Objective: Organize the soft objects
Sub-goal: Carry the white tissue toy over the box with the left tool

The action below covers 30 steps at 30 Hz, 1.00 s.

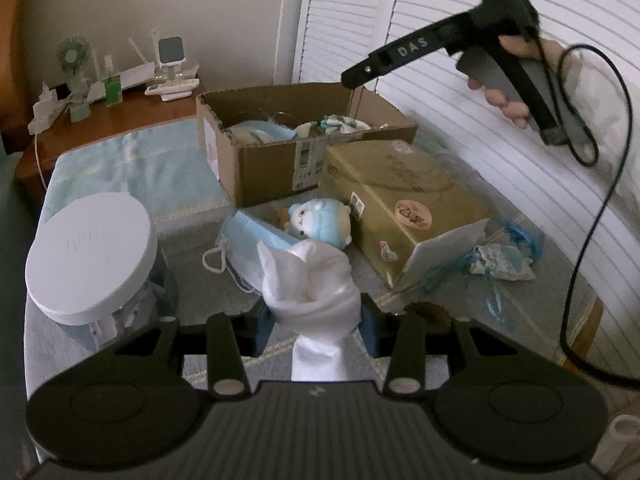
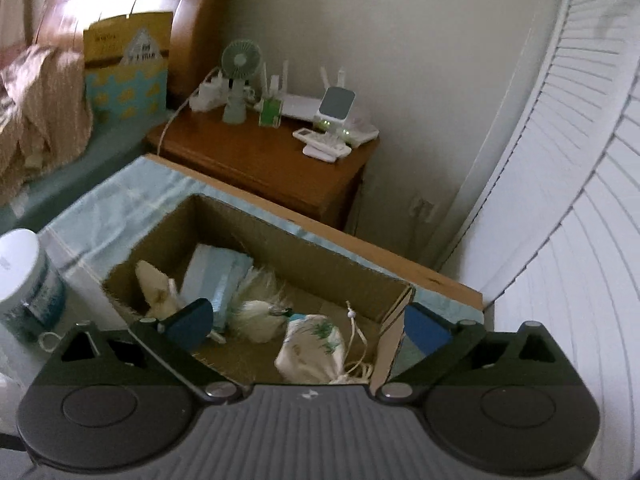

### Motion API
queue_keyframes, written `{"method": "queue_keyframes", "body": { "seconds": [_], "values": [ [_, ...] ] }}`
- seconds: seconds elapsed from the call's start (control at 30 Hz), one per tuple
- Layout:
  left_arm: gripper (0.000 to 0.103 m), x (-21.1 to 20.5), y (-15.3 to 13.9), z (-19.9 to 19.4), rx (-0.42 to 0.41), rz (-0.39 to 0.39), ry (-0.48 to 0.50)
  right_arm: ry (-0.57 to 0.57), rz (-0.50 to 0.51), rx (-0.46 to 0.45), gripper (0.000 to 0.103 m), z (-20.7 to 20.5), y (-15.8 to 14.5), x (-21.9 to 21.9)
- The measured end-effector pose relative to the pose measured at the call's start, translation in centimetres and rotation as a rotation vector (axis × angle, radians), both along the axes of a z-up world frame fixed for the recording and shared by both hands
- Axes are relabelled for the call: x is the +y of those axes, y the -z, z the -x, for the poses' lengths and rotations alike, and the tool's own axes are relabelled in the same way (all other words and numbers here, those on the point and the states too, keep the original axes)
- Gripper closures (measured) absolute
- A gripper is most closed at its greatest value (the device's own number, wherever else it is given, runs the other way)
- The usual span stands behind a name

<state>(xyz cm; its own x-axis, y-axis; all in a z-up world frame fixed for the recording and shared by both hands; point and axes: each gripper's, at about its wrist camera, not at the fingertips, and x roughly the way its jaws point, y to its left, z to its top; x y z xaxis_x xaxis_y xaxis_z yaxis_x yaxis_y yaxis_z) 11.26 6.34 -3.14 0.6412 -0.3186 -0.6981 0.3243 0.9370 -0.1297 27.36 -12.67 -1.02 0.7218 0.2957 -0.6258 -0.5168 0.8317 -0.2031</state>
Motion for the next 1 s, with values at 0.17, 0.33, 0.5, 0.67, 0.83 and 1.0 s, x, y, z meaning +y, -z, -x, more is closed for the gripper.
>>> {"method": "queue_keyframes", "body": {
  "seconds": [0.17, 0.33, 0.5, 0.67, 0.83, 1.0],
  "values": [
    [0.06, -0.1, -1.4, -0.3, -0.01, -0.01, 0.014, 0.095, -0.064, -0.009, 0.0, 3.1, 0.2, -1.2],
    [0.06, -0.5, -3.6, -1.6, -0.042, -0.034, 0.032, 0.164, -0.139, 0.006, 0.0, 7.1, 1.3, -2.7],
    [0.06, -1.5, -5.1, -3.8, -0.068, -0.046, 0.056, 0.227, -0.19, 0.001, 0.0, 11.1, 2.7, -4.4],
    [0.06, -3.0, -6.4, -7.0, -0.078, -0.03, 0.088, 0.262, -0.209, -0.017, 0.0, 13.9, 3.1, -6.0],
    [0.06, -4.9, -7.2, -12.0, -0.074, -0.024, 0.104, 0.283, -0.232, -0.022, 0.0, 15.7, 3.5, -7.5],
    [0.06, -6.8, -6.9, -17.4, -0.074, -0.067, 0.11, 0.302, -0.225, -0.038, 0.0, 16.0, 3.7, -8.1]
  ]
}}
